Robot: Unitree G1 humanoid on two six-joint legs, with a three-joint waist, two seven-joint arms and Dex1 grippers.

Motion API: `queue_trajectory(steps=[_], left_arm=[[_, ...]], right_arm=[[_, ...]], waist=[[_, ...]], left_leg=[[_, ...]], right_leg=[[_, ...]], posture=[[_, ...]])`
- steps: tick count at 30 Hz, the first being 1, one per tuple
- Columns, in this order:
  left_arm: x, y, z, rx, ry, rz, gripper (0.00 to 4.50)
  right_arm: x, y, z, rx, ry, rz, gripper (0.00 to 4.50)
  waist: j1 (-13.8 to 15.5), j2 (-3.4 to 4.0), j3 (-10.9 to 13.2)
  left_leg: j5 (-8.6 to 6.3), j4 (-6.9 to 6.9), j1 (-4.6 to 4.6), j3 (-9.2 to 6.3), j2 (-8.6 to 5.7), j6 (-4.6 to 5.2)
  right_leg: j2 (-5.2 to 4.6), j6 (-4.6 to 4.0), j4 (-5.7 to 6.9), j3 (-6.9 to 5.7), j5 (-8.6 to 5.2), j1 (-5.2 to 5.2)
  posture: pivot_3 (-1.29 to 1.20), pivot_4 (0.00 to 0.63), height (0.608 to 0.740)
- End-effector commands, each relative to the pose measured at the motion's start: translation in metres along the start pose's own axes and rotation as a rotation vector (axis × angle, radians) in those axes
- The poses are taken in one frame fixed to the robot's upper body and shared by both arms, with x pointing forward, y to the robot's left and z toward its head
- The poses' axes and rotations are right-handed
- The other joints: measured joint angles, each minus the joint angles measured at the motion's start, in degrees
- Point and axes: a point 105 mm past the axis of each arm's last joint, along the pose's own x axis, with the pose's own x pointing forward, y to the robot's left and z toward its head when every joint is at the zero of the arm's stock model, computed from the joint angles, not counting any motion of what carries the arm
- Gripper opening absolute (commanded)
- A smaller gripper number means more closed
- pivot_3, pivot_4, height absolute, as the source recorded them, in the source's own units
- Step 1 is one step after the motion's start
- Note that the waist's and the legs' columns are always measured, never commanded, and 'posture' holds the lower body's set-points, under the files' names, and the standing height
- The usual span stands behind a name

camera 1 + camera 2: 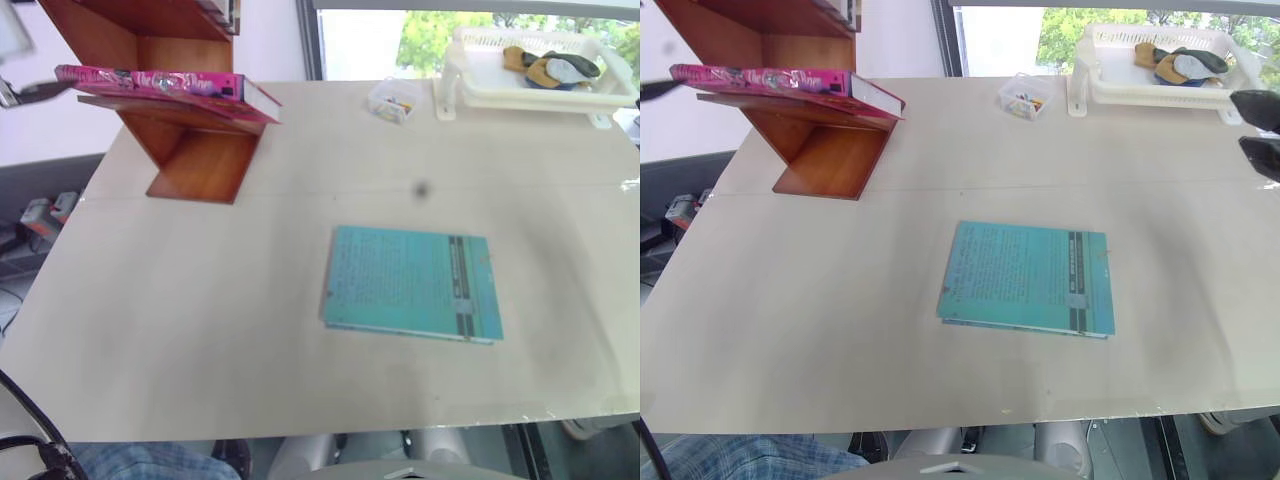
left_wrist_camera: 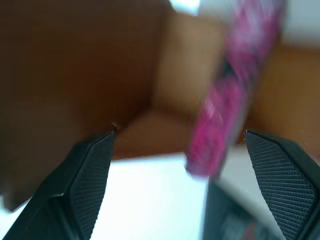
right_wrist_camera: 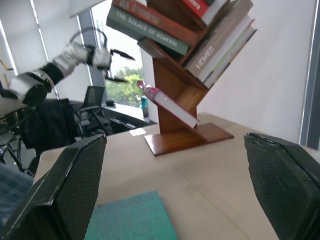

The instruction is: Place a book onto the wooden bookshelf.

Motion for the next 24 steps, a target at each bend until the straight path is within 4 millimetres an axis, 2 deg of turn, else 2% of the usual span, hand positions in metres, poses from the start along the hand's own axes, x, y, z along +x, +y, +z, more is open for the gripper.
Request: queue_trajectory(steps=[1, 3, 5, 7, 10, 11, 13, 15, 17, 22, 24], left_arm=[[-0.034, 0.017, 0.017, -0.080, -0.115, 0.034, 4.44], [-0.040, 0.019, 0.027, -0.098, -0.170, 0.023, 4.44], [-0.044, 0.027, 0.054, -0.117, -0.319, 0.035, 4.44], [-0.042, 0.025, 0.080, -0.168, -0.490, 0.000, 4.44], [-0.013, -0.008, 0.118, -0.321, -0.751, -0.148, 4.44], [-0.001, -0.024, 0.123, -0.362, -0.770, -0.191, 4.44], [0.009, -0.044, 0.129, -0.421, -0.779, -0.234, 4.44], [0.023, -0.083, 0.143, -0.547, -0.833, -0.327, 4.44], [0.034, -0.108, 0.154, -0.661, -0.873, -0.357, 4.44], [0.077, -0.140, 0.160, -0.778, -0.793, -0.137, 4.44], [0.095, -0.149, 0.164, -0.853, -0.759, 0.002, 4.44]], right_arm=[[-0.009, 0.012, 0.023, -0.090, 0.020, 0.027, 4.50], [-0.011, 0.011, 0.026, -0.095, 0.027, 0.019, 4.50], [-0.011, 0.011, 0.028, -0.102, 0.031, 0.015, 4.50], [-0.009, 0.010, 0.029, -0.106, 0.028, 0.019, 4.50], [-0.007, 0.012, 0.027, -0.104, 0.037, 0.030, 4.50], [-0.007, 0.012, 0.027, -0.107, 0.046, 0.028, 4.50], [-0.008, 0.013, 0.028, -0.112, 0.053, 0.023, 4.50], [-0.013, 0.014, 0.035, -0.125, 0.049, 0.005, 4.50], [-0.016, 0.015, 0.038, -0.129, 0.052, -0.009, 4.50], [-0.020, 0.018, 0.037, -0.127, 0.061, -0.025, 4.50], [-0.022, 0.019, 0.038, -0.132, 0.060, -0.035, 4.50]], waist=[[-0.12, 0.02, 0.00], [-0.18, 0.02, -0.01], [-0.12, 0.00, -0.02], [0.06, -0.02, -0.04], [0.55, 0.39, -0.34], [0.70, 0.61, -0.52], [0.58, 0.68, -0.56], [0.03, 0.72, -0.59], [-0.16, 0.72, -0.59], [0.22, 0.66, -0.61], [1.18, 0.89, -0.77]], left_leg=[[-0.03, 0.03, 0.00, 0.01, -0.01, 0.03], [-0.05, 0.08, 0.00, 0.01, -0.01, 0.04], [-0.06, 0.18, 0.01, -0.02, 0.00, 0.03], [-0.06, 0.31, 0.00, -0.02, 0.02, 0.03], [-0.06, 0.46, 0.06, -0.02, 0.02, 0.03], [-0.06, 0.47, 0.18, -0.06, 0.02, 0.03], [-0.06, 0.44, 0.37, -0.06, 0.02, 0.02], [-0.05, 0.41, 0.30, -0.04, 0.13, 0.01], [-0.06, 0.33, 0.37, 0.08, 0.15, 0.00], [-0.07, 0.34, 0.31, 0.07, 0.14, -0.01], [-0.10, 0.25, 0.73, 0.19, 0.05, 0.03]], right_leg=[[-0.01, 0.00, 0.02, -0.02, 0.00, -0.01], [-0.04, -0.01, 0.00, -0.15, 0.00, 0.01], [-0.05, -0.02, 0.00, -0.30, 0.01, 0.08], [-0.06, -0.07, -0.04, -0.37, 0.05, 0.15], [-0.09, -0.04, -0.03, -0.42, 0.06, 0.31], [-0.10, -0.03, -0.06, -0.45, 0.07, 0.44], [-0.12, -0.02, -0.06, -0.42, 0.08, 0.60], [-0.09, -0.11, -0.10, -0.38, 0.13, 0.51], [-0.21, -0.12, -0.09, -0.24, 0.14, 0.49], [-0.24, -0.13, -0.16, -0.30, 0.15, 0.45], [-0.41, -0.12, -0.26, -0.32, 0.16, 0.88]], posture=[[0.00, 0.150, 0.740], [0.00, 0.150, 0.740], [0.00, 0.150, 0.740], [0.00, 0.150, 0.740], [0.00, 0.150, 0.740], [0.00, 0.150, 0.740], [0.00, 0.150, 0.740], [0.00, 0.150, 0.740], [0.00, 0.150, 0.740], [0.00, 0.150, 0.740], [0.00, 0.150, 0.740]])
